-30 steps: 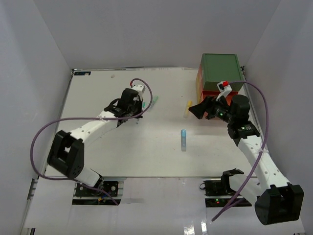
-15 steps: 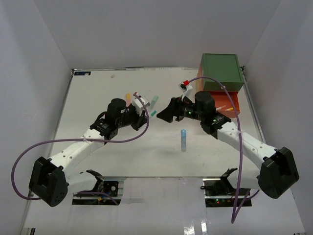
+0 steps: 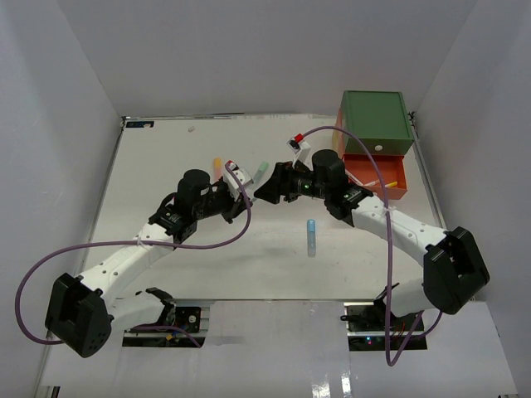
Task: Sort the stationery into containers
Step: Place the pen in the drawer.
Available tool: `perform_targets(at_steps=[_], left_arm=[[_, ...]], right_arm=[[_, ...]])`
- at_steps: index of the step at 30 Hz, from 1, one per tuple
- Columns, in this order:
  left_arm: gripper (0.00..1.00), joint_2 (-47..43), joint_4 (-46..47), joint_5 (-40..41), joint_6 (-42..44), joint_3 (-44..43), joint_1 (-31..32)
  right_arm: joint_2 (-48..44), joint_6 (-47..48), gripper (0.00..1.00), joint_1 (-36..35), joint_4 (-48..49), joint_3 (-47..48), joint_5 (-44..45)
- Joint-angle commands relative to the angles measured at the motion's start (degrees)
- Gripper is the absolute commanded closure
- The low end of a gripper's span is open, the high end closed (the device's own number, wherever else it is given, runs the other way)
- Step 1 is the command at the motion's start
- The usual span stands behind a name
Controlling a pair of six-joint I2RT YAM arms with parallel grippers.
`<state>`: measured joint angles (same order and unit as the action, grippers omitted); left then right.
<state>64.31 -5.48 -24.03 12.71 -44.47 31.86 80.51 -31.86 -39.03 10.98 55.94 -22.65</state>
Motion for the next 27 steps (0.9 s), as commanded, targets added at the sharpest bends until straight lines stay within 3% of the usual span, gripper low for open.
perform_targets(at_steps=[1, 5, 10, 17, 23, 26, 27], left_arm=[[0.91, -1.8, 1.2, -2.0, 1.2, 0.5, 0.3], [0.9, -1.8, 1.3, -2.7, 1.4, 0.6, 0.3], [0.9, -1.7, 1.3, -2.7, 1.3, 0.7, 0.5], [0.9, -2.0, 1.3, -2.2, 1.4, 1.0, 0.8], [0.87, -2.1, 1.3, -1.9, 1.1, 1.0, 0.8], [0.75, -1.9, 1.2, -1.7, 0.7, 0.9, 0.8], [0.63, -1.8, 1.3, -1.6, 0.7, 0.9, 0.8]], right_arm=[[0.5, -0.6, 0.26, -0.4, 3.3, 2.6, -0.5], [1.3, -0.8, 0.31, -0.9, 4.2, 2.1, -1.1], [2.3, -1.5, 0.45, -1.1, 6.0, 1.4, -2.0], [3.1, -1.5, 0.57, -1.4, 5.8, 1.4, -2.0], [2.6, -1.0, 0.79, -1.4, 5.5, 0.6, -1.4], [1.8, -0.8, 0.85, -1.3, 5.3, 0.2, -0.9], [1.6, -0.8, 0.86, -1.3, 5.3, 0.0, -0.3]])
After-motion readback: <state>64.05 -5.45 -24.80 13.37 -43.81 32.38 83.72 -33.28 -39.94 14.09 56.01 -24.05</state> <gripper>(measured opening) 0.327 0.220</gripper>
